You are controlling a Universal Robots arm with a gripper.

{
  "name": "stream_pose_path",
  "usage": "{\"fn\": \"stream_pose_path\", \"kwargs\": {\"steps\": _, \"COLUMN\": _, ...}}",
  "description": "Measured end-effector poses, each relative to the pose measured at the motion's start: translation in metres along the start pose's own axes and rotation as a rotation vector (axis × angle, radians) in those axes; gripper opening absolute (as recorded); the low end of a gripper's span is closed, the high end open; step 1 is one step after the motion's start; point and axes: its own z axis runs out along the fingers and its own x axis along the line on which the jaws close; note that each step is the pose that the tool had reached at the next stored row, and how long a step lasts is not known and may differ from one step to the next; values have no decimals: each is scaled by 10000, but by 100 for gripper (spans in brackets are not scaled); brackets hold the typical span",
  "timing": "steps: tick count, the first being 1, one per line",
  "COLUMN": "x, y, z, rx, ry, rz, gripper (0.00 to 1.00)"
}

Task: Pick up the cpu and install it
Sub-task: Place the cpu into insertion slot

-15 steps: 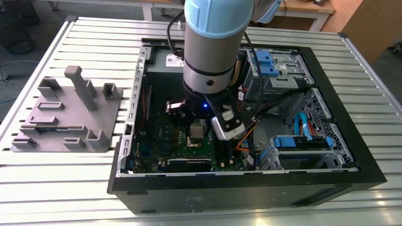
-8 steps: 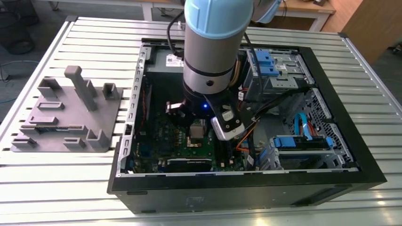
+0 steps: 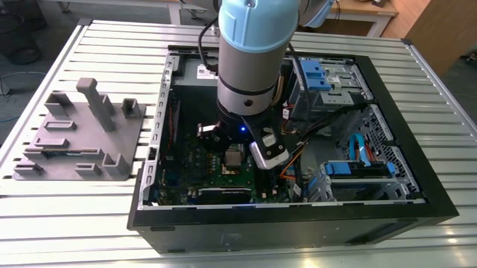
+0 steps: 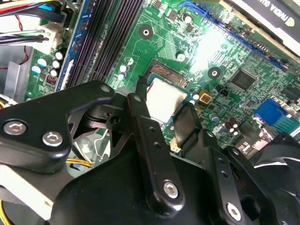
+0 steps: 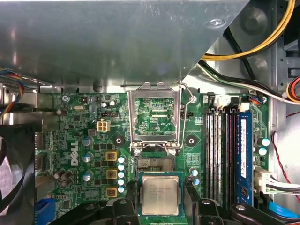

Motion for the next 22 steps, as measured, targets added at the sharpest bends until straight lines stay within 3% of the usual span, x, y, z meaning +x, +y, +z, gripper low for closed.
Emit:
{"fn": "stream_pose_path", "kwargs": {"steps": 5, "x": 0, "y": 0, "z": 3, "rx": -2, "ry": -1, "rz": 0, "gripper": 47}}
{"fn": "stream_pose_path", "kwargs": {"steps": 22, "x": 15, "y": -2, "z": 133, "rx": -2, "ry": -1, "rz": 0, "gripper": 47}}
